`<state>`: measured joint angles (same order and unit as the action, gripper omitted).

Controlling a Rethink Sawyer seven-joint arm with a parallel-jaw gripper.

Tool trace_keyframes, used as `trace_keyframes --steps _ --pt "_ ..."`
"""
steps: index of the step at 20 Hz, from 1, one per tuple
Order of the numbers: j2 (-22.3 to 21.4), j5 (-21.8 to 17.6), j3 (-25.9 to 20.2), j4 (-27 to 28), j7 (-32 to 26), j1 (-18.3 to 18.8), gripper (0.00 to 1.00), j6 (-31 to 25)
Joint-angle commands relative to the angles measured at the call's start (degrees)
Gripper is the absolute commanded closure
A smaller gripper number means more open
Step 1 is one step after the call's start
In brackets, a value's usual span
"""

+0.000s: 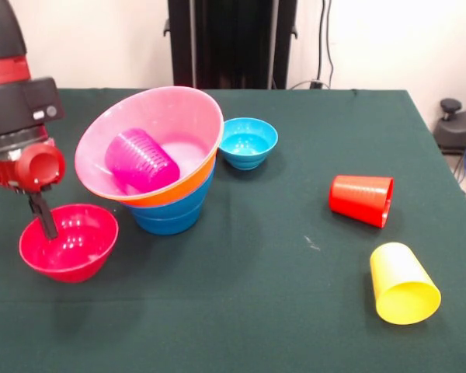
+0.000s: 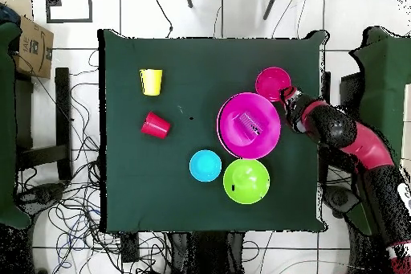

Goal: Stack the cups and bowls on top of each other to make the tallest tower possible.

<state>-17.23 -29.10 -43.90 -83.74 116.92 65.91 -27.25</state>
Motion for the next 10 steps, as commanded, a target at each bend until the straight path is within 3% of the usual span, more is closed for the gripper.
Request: trace_keyframes --steps 1,10 --pt "-6.7 3.8 -1.4 -7.1 -1.1 -1.6 1.0 -7.0" --pt "-14.9 9.2 -0.4 -12.8 0.4 -1.7 1.0 -9.3"
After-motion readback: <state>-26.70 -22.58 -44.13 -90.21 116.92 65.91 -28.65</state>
